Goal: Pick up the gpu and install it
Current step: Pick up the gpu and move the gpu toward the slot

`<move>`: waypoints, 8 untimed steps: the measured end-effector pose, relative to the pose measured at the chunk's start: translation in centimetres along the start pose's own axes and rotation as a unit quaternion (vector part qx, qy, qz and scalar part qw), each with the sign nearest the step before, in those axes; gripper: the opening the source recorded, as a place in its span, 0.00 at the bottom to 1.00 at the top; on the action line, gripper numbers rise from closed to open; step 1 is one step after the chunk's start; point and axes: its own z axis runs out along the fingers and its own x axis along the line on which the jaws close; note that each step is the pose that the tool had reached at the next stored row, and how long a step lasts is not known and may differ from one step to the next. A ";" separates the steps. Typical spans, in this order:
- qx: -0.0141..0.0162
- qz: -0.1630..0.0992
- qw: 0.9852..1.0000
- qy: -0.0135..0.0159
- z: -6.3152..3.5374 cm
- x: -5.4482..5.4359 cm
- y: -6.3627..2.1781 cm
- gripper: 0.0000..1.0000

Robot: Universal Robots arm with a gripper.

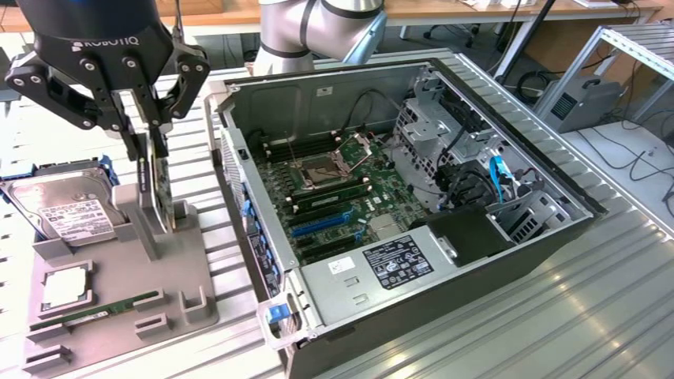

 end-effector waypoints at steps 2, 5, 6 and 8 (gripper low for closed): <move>0.000 0.000 1.000 0.000 -0.12 0.0 0.00 0.27; 0.000 0.000 1.000 0.000 -0.21 0.0 0.00 0.27; 0.000 0.000 1.000 0.000 -0.23 0.0 0.00 0.27; 0.000 0.000 1.000 0.000 -0.29 0.0 0.00 0.27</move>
